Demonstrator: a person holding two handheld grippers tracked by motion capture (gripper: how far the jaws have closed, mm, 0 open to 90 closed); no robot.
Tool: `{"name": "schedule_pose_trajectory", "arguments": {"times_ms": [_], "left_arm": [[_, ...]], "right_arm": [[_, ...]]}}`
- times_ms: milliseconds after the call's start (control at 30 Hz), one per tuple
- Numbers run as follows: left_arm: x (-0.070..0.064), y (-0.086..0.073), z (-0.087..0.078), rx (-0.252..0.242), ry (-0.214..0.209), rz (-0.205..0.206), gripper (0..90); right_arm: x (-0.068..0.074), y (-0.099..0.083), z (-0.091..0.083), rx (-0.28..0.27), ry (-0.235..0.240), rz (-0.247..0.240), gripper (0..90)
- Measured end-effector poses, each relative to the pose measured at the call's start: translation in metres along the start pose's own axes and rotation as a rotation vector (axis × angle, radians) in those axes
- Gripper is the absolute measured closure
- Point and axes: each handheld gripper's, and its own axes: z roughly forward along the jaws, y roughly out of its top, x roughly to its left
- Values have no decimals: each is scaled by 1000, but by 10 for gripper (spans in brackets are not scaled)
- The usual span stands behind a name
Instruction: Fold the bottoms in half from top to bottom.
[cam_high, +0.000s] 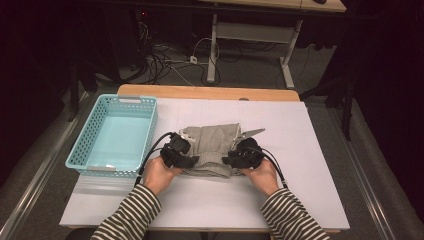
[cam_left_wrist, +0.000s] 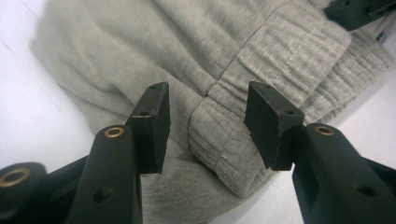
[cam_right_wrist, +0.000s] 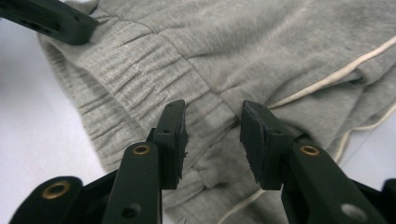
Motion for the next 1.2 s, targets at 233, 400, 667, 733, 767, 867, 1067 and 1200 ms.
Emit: {"name": "schedule_pose_trajectory", "arguments": {"times_ms": [233,400,667,733,767,867,1067,1200], "left_arm": [[1,-11,3,-45,-35,-41,486],[4,-19,5,-88,-57,-60,444],[1,-21,1,-100,-58,-55,430],[-1,-21,1,-98,-58,-49,422],[-2,-21,1,-98,-57,-47,417],[-3,-22,1,-99,-57,-44,415],[-1,-22,0,-99,-62,-50,410],[-2,-22,-2,-98,-61,-50,409]], "right_arm": [[3,-9,2,16,26,14,615],[2,-11,1,7,29,17,596],[3,-17,-12,-43,9,21,547],[5,-22,-17,-62,-1,16,537],[5,-24,-20,-73,-8,16,531],[4,-28,-28,-113,-17,25,509],[5,-38,-35,-144,-34,25,456],[7,-47,-44,-190,-35,27,444]]}}
